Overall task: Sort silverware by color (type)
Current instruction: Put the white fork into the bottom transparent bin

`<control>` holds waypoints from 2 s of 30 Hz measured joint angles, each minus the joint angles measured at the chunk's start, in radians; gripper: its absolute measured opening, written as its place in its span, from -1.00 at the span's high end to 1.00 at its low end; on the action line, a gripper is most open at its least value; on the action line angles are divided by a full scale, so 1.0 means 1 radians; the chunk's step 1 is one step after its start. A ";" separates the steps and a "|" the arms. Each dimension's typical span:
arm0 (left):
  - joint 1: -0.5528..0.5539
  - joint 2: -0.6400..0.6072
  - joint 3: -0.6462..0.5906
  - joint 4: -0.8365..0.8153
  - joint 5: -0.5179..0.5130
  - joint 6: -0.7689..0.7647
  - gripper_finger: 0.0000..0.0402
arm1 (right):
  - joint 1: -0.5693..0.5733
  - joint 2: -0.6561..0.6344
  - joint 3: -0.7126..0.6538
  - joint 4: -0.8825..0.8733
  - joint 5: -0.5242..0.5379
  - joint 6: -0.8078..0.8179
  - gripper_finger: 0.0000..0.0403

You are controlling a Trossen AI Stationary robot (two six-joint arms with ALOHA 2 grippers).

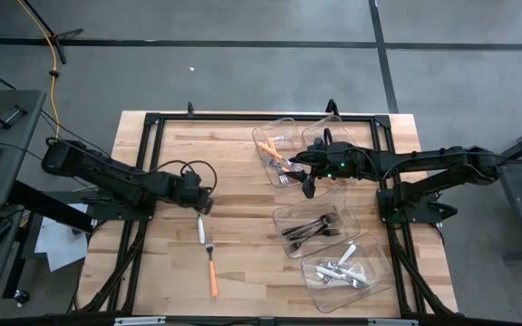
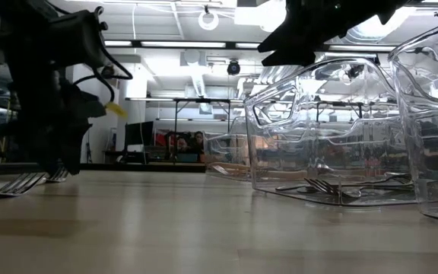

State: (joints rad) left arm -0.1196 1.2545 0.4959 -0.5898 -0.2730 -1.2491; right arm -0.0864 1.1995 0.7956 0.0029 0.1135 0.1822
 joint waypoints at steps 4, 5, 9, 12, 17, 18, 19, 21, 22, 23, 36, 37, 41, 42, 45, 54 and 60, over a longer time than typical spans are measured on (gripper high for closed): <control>0.017 -0.003 -0.027 0.069 0.054 0.057 -0.05 | 0.000 0.000 0.000 0.000 0.000 0.000 -0.05; 0.018 -0.003 -0.028 0.069 0.058 0.058 -0.05 | 0.000 0.000 0.000 0.000 0.000 0.000 -0.05; 0.018 -0.007 -0.028 0.063 0.063 0.086 -0.05 | 0.000 0.000 0.000 0.000 0.000 0.000 -0.05; 0.018 -0.007 -0.028 0.061 0.065 0.102 -0.04 | 0.000 0.000 0.000 0.000 0.000 0.000 -0.05; 0.018 -0.007 -0.029 0.051 0.065 0.102 0.16 | 0.000 0.000 0.000 0.000 0.000 0.000 -0.05; 0.018 -0.007 -0.029 0.047 0.065 0.102 0.23 | 0.000 0.000 0.000 0.000 0.000 0.000 -0.05; 0.018 -0.007 -0.029 0.042 0.064 0.102 0.30 | 0.000 0.000 0.000 0.000 0.000 0.000 -0.05; 0.018 -0.012 -0.030 0.026 0.065 0.102 0.44 | 0.000 0.000 0.000 0.000 0.001 0.000 -0.05; 0.018 -0.013 -0.030 0.018 0.063 0.102 0.51 | 0.000 0.000 0.000 0.000 0.001 0.000 -0.05; 0.018 -0.015 -0.030 0.009 0.062 0.102 0.58 | 0.000 0.000 0.000 0.000 0.001 0.000 -0.05; 0.017 -0.086 -0.031 -0.027 0.051 0.128 0.99 | 0.000 0.000 0.000 0.000 0.044 0.000 -0.05; 0.017 -0.097 -0.031 -0.026 0.050 0.128 0.99 | 0.000 0.000 0.000 0.000 0.044 0.000 -0.05; 0.017 -0.156 -0.031 -0.027 0.046 0.128 0.99 | 0.000 0.000 0.000 0.000 0.044 0.003 -0.05; 0.020 -0.178 -0.029 -0.026 0.046 0.128 0.99 | 0.000 0.000 0.000 0.000 0.044 0.011 -0.05; 0.040 -0.252 -0.006 -0.016 0.038 0.162 1.00 | 0.000 0.000 0.000 0.000 0.044 0.048 -0.05; 0.168 -0.456 0.072 0.362 -0.066 0.527 1.00 | 0.000 0.000 0.000 0.012 0.043 0.207 -0.05; 0.253 -0.473 0.074 0.718 0.015 0.765 1.00 | 0.001 0.000 0.000 0.083 0.042 0.219 -0.05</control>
State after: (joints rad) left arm 0.1336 0.7817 0.5697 0.1282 -0.2577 -0.4845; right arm -0.0855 1.1995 0.7956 0.0861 0.1555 0.4017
